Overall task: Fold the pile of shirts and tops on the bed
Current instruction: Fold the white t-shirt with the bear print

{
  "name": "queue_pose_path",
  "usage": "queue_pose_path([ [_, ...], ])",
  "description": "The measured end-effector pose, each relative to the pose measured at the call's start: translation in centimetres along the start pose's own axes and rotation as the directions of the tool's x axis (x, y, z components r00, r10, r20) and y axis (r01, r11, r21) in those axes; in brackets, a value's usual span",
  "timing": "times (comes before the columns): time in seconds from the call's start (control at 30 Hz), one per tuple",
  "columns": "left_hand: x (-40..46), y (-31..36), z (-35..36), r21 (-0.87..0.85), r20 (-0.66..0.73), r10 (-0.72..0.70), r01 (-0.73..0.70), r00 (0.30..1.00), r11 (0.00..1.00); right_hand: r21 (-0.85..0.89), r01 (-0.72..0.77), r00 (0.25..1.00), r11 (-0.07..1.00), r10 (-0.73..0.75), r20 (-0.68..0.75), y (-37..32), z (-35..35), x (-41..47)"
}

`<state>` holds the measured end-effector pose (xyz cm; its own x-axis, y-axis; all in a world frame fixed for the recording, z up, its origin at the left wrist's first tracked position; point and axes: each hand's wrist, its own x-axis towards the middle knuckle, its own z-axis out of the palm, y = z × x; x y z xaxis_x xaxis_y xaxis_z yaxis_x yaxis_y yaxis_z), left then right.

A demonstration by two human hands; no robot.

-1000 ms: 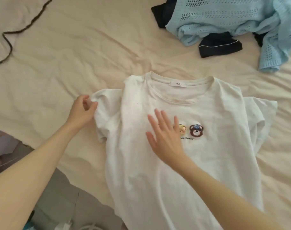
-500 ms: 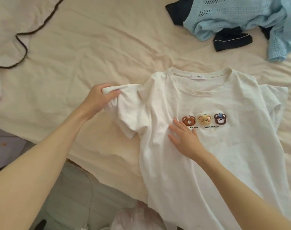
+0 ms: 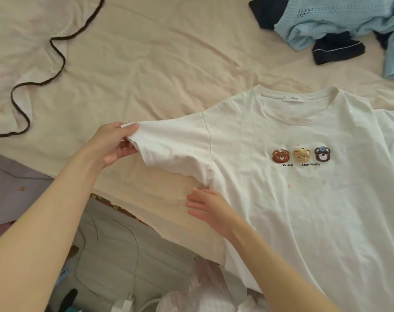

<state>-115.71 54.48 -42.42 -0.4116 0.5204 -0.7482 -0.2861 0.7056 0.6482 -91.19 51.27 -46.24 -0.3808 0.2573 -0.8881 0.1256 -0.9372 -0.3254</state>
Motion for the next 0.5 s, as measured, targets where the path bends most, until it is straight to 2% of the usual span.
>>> queue_pose_path([
  [0.03,0.1,-0.1,-0.1,-0.008,0.007,-0.001,0.001,1.000,1.000,0.159,-0.015,0.999,0.987,0.009,0.038,0.1,0.8,0.5],
  [0.1,0.5,-0.2,-0.3,0.010,0.015,0.036,-0.036,0.999,0.999,0.452,-0.016,0.999,0.892,-0.002,0.038,0.1,2.4,1.7],
  [0.2,1.3,-0.3,-0.2,0.045,-0.025,0.100,-0.098,0.995,0.994,0.674,0.024,0.999,0.738,0.003,-0.038,-0.4,5.3,3.6],
  [0.27,1.9,-0.3,0.0,0.076,-0.042,0.129,-0.125,0.991,0.989,0.697,0.036,0.997,0.716,0.019,-0.070,-0.7,7.2,4.6],
  [0.43,2.2,0.1,-0.2,0.130,-0.042,0.221,-0.214,0.974,0.968,0.640,0.031,0.996,0.768,0.031,-0.086,-1.1,9.8,5.0],
  [0.5,1.8,0.0,-0.7,0.160,-0.036,0.269,-0.260,0.962,0.952,0.611,0.005,0.998,0.792,0.031,-0.048,-0.4,10.4,4.1],
])
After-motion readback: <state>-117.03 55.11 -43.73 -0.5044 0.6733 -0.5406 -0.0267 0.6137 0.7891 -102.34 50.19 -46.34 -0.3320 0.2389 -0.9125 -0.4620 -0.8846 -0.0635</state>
